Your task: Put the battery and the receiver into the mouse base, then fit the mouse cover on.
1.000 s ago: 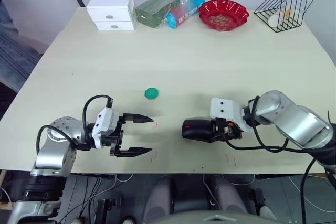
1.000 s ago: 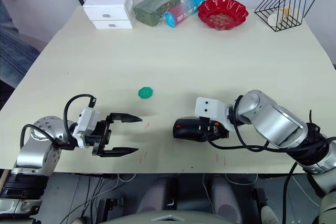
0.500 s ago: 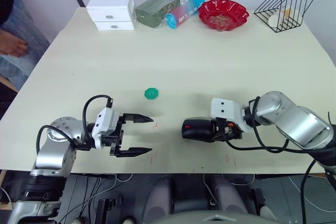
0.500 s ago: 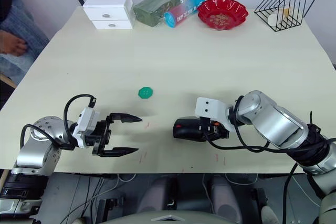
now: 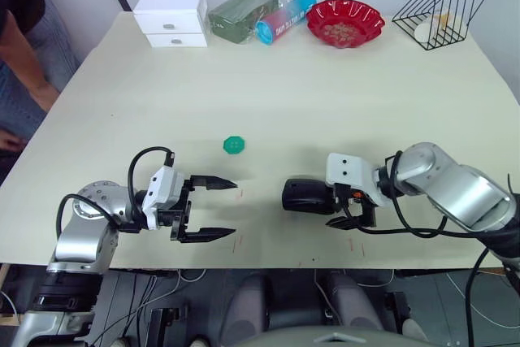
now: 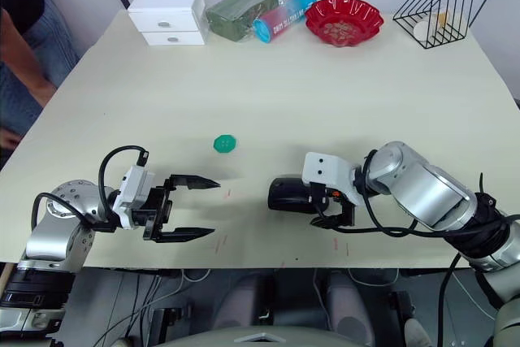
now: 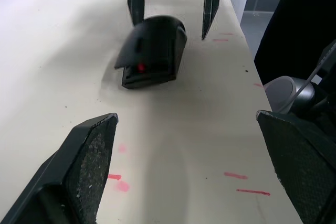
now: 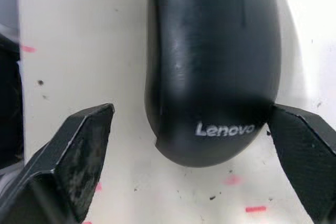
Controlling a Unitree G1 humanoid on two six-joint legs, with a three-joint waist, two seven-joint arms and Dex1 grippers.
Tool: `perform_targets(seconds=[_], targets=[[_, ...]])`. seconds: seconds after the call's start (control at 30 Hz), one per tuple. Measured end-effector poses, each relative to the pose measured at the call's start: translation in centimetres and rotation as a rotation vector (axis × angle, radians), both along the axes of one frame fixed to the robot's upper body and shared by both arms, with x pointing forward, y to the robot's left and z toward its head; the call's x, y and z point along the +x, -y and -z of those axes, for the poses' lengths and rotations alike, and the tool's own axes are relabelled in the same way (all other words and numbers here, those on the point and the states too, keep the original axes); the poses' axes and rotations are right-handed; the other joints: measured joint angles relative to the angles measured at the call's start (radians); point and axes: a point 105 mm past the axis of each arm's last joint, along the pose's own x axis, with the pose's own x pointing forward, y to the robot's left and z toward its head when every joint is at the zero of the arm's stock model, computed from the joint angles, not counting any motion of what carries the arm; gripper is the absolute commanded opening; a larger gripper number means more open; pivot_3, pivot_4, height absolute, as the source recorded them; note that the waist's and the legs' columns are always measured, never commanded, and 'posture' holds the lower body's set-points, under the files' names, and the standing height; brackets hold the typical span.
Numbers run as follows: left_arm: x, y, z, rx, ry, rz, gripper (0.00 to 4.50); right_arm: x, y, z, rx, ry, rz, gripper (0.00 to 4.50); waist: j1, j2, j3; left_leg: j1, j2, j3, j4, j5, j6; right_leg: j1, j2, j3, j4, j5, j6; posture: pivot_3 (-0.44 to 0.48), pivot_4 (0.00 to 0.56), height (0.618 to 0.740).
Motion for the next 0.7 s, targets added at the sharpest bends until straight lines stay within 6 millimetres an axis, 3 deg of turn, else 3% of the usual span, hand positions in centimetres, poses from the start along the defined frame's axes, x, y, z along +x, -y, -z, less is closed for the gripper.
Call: perform_targets(seconds=[0.7], targets=[[0.0, 0.0, 0.0, 0.0, 0.0, 0.0, 4.5, -0.04, -0.58, -0.59, 0.037, 0.013, -0.028, 4.47, 0.0, 0.0, 0.0, 0.0, 0.0, 0.0, 0.0, 0.0, 0.0, 0.0, 0.0, 0.0, 0.0, 0.0, 0.0, 0.0, 0.15, 0.74]])
